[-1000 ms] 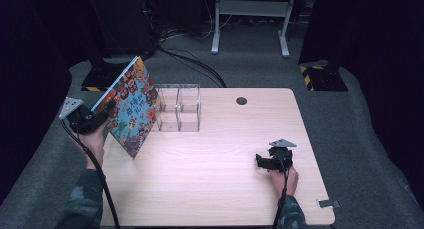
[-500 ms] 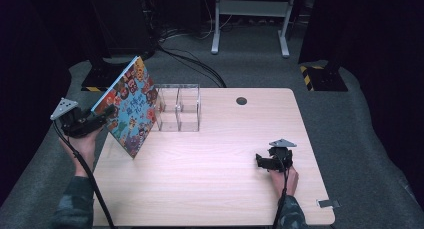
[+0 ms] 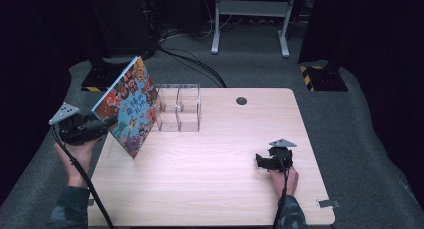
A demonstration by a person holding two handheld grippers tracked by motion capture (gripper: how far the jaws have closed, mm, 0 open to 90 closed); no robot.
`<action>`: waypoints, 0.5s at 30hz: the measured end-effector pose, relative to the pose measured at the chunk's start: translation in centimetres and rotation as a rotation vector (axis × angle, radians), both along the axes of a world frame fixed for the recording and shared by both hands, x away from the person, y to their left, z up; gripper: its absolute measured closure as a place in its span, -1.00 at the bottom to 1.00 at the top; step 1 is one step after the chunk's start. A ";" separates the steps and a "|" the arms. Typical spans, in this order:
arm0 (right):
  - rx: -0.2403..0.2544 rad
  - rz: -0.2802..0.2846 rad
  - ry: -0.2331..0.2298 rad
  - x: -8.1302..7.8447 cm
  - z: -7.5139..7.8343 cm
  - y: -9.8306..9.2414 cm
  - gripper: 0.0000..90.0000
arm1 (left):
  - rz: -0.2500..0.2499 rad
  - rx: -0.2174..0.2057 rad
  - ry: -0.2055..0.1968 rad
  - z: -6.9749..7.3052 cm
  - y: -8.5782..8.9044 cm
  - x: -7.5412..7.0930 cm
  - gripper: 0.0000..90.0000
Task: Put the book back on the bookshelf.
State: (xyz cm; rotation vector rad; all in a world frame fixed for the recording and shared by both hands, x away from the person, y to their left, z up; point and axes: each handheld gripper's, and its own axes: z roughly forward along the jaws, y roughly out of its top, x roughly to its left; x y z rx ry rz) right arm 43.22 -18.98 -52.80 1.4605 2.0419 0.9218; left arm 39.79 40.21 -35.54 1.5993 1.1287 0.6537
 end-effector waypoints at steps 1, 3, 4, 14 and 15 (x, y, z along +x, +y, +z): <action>0.000 0.000 0.000 0.0 0.0 0.0 -0.69 | -0.002 0.006 0.008 0.0 0.0 -0.2 -0.48; 0.000 -0.001 0.000 0.0 0.0 0.0 -0.69 | -0.005 0.010 0.011 -0.2 -0.1 -0.5 -0.51; 0.000 -0.001 0.000 0.0 0.0 0.0 -0.69 | -0.009 0.013 0.017 -0.3 -0.1 -0.7 -0.53; 0.003 -0.003 0.001 0.0 0.0 0.0 -0.69 | -0.036 0.058 0.059 -1.7 -0.9 -2.8 -0.69; 0.003 -0.003 0.001 0.0 0.0 0.0 -0.69 | -0.028 0.061 0.048 -1.9 -1.0 -3.0 -0.70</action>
